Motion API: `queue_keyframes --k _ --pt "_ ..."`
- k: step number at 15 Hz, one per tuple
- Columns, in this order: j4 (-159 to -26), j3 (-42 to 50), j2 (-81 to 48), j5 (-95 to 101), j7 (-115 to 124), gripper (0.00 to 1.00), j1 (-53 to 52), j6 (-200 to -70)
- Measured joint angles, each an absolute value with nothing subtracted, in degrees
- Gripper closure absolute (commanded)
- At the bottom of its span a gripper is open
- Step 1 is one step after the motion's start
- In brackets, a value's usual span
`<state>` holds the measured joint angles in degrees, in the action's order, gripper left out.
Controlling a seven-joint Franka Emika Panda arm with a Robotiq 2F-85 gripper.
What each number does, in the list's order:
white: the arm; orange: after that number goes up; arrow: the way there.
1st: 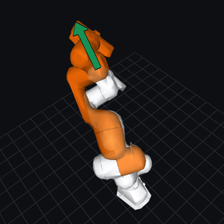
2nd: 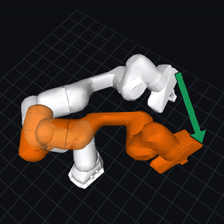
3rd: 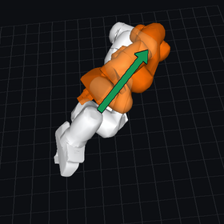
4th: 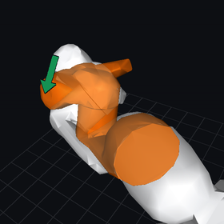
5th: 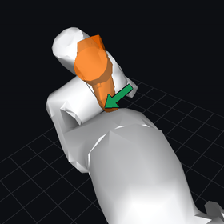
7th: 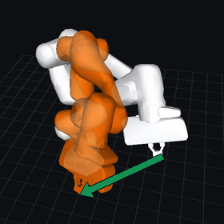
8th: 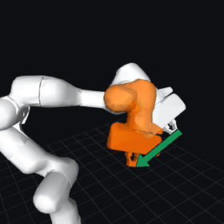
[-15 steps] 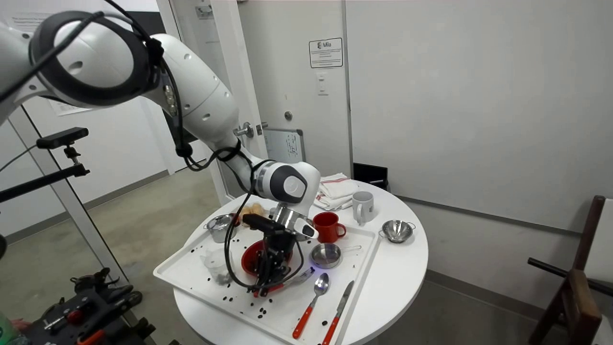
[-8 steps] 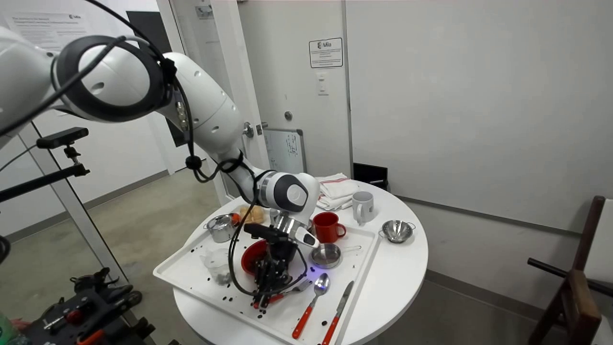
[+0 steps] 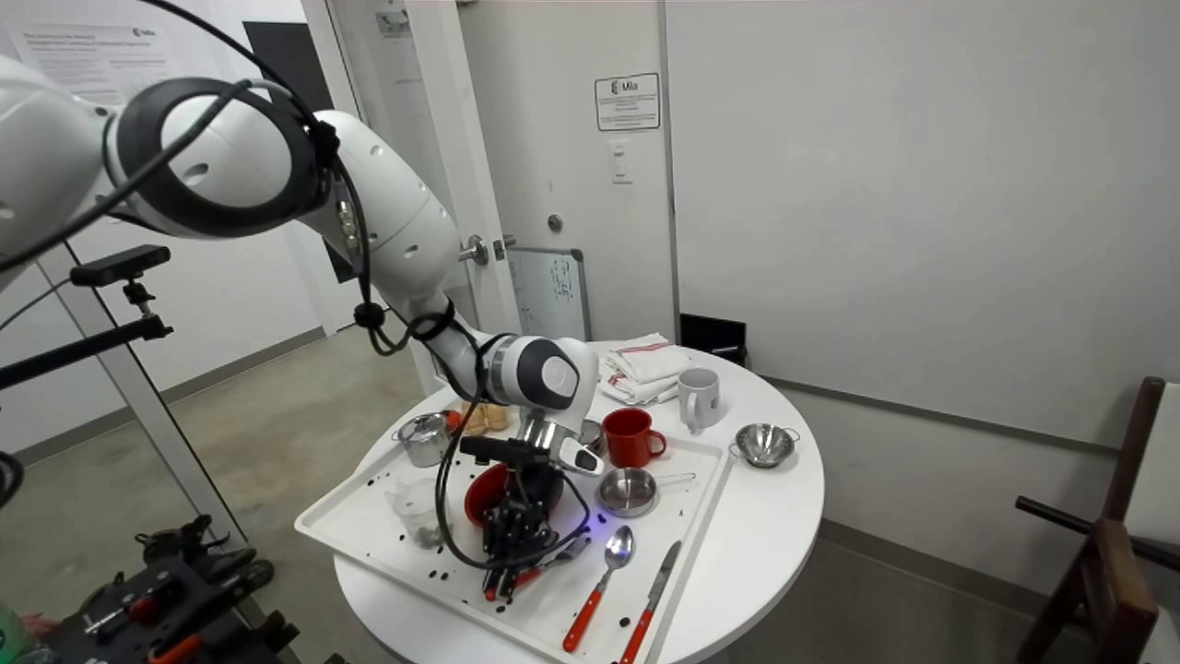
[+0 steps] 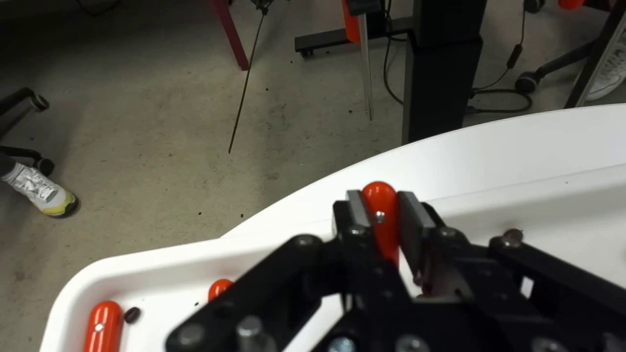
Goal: Use the fork to mix the contents in the bowl
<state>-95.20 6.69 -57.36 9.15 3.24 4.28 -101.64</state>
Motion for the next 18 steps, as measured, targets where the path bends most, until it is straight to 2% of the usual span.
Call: queue_keyframes --k 10,11,12,14,18 --pt "-102.3 5.9 -55.7 5.7 3.6 0.92 4.5 -113.1" --pt "-102.9 5.9 -55.4 5.5 3.6 0.86 4.5 -113.5" --pt "-103.3 5.8 -55.2 5.3 3.6 0.55 4.5 -113.8" --pt "-103.7 5.8 -55.0 4.8 3.6 0.49 4.5 -113.9" --pt "-104.7 5.6 -54.6 4.3 3.5 0.19 4.5 -113.9"
